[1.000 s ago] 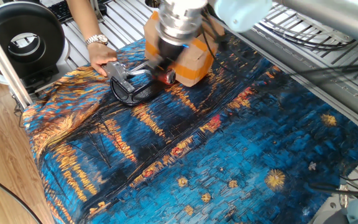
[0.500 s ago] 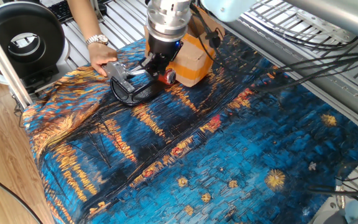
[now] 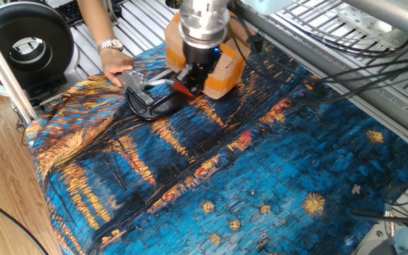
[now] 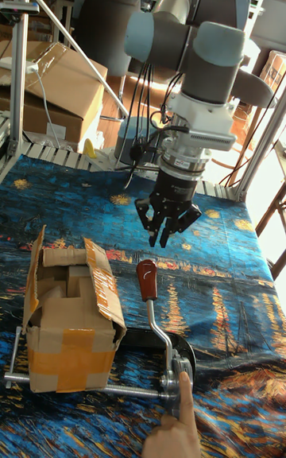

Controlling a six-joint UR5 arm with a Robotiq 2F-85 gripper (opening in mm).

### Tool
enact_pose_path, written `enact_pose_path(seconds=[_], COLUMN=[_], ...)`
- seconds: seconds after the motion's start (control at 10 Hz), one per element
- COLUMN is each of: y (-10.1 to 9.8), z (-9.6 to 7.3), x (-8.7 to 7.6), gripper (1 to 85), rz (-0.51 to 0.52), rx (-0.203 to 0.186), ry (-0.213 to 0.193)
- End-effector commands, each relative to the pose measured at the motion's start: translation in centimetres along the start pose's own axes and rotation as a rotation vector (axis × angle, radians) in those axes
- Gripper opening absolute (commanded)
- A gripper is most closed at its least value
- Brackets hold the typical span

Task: Pull up the lever

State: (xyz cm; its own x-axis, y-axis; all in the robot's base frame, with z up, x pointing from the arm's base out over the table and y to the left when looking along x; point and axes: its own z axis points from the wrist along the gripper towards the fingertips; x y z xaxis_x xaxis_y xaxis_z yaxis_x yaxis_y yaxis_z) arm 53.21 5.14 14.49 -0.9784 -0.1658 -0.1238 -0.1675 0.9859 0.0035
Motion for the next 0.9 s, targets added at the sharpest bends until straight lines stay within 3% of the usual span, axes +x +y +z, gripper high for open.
enact_pose_path(seconds=[0.0,0.1,0.3,0.4,0.5,0.8], y=[-0.8,-1.4,-2.6,-2.8,-3.3,-3.0], z=[0.8,1.4,3.2,3.8,4.4,5.7], x=[-0.8,-0.8,1.6,2.2,2.0,-2.4], gripper=[26.3,26.3,26.3,26.3,26.3,26.3], rz=[-0.031,-0.044,-0.054,-0.052,-0.053,-0.059], rx=[-0.037,-0.022,-0.002,-0.006,-0.004,-0.057], ry=[-0.115,-0.128,-0.082,-0.081,-0.098,-0.247])
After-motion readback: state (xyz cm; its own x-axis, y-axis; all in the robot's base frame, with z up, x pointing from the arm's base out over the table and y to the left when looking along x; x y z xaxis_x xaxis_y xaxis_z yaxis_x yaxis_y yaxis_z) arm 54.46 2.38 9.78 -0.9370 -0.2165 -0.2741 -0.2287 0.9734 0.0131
